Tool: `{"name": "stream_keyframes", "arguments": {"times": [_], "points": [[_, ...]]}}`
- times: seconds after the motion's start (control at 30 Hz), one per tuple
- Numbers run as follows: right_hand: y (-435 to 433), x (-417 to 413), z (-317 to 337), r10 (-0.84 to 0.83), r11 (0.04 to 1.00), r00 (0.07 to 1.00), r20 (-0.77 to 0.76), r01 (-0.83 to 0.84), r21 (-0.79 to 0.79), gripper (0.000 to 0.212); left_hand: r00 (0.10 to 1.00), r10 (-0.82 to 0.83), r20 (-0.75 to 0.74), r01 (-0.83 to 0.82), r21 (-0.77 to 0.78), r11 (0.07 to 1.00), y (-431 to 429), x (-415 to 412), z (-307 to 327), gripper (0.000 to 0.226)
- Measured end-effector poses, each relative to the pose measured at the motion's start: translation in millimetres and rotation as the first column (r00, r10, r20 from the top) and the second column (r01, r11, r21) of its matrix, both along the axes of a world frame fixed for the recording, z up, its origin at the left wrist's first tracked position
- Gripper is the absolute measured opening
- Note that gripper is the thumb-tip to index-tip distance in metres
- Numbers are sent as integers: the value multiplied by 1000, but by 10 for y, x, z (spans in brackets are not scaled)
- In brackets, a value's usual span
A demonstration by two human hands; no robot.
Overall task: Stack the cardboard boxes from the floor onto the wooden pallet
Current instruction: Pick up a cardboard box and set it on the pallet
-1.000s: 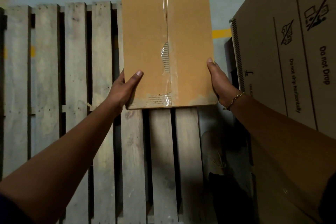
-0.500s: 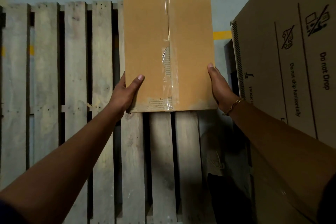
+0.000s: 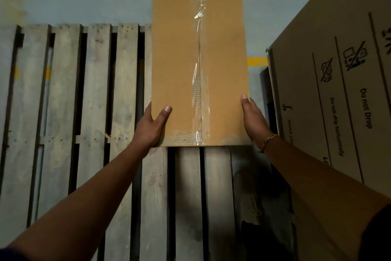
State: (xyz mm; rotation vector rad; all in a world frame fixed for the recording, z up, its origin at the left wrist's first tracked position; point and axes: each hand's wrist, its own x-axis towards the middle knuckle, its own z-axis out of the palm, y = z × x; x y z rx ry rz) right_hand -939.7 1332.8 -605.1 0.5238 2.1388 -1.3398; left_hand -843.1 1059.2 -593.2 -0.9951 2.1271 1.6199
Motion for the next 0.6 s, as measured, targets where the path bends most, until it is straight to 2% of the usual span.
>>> {"name": "stream_keyframes", "arguments": {"times": [0.43, 0.5, 0.6], "points": [[-18, 5, -62, 5, 998, 998, -58, -2, 66, 61, 1000, -2, 18, 3, -39, 999, 27, -13, -60, 69], [-8, -2, -47, 15, 998, 999, -37, -13, 60, 63, 1000, -6, 25, 7, -22, 1000, 8, -12, -47, 74], [37, 1, 53, 63, 995, 998, -25, -61, 75, 69, 998, -34, 61, 33, 10, 999, -15, 23, 55, 96]]}}
